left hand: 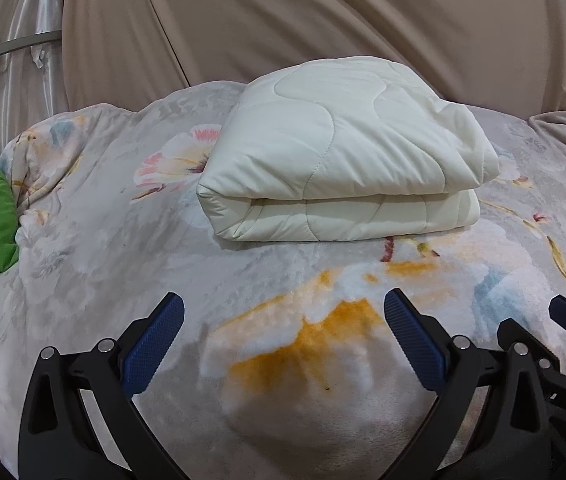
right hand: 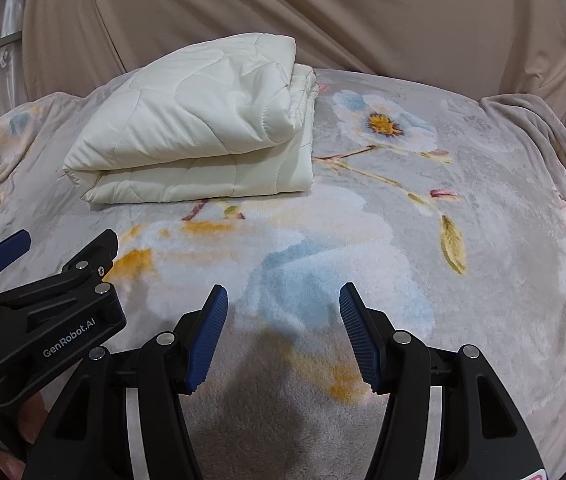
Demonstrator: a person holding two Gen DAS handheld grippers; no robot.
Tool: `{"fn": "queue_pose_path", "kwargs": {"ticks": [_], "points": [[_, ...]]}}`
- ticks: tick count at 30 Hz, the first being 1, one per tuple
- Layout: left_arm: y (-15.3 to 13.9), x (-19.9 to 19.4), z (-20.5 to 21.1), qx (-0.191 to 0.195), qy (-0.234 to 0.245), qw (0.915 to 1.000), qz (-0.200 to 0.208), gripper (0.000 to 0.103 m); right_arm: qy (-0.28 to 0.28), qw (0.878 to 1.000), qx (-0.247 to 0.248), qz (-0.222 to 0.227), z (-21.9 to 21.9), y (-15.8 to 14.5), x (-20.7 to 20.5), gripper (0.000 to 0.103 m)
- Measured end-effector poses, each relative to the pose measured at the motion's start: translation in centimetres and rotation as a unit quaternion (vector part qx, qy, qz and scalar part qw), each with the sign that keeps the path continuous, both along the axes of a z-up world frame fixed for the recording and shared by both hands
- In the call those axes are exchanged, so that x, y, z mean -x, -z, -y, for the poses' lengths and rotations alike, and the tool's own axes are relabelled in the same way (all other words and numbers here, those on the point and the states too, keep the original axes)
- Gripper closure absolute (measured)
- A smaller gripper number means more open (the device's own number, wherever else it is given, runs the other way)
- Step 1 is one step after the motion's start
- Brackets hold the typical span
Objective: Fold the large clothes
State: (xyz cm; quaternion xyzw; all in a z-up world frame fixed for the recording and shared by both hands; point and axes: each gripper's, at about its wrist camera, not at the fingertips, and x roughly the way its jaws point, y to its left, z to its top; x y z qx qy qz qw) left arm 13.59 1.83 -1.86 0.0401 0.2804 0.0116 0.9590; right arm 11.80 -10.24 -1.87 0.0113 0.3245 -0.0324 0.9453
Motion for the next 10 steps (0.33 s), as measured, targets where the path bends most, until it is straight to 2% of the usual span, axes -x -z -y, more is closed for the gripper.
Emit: {"fn": "queue_pose_path", "kwargs": {"ticks": [10], "points": [[0.07,0.05,0.1,0.002,0.003,1.0,-0.002,0.005,-0.006,1.0,0.002,-0.005,-0.06,0.16,-0.06,0.046]]}}
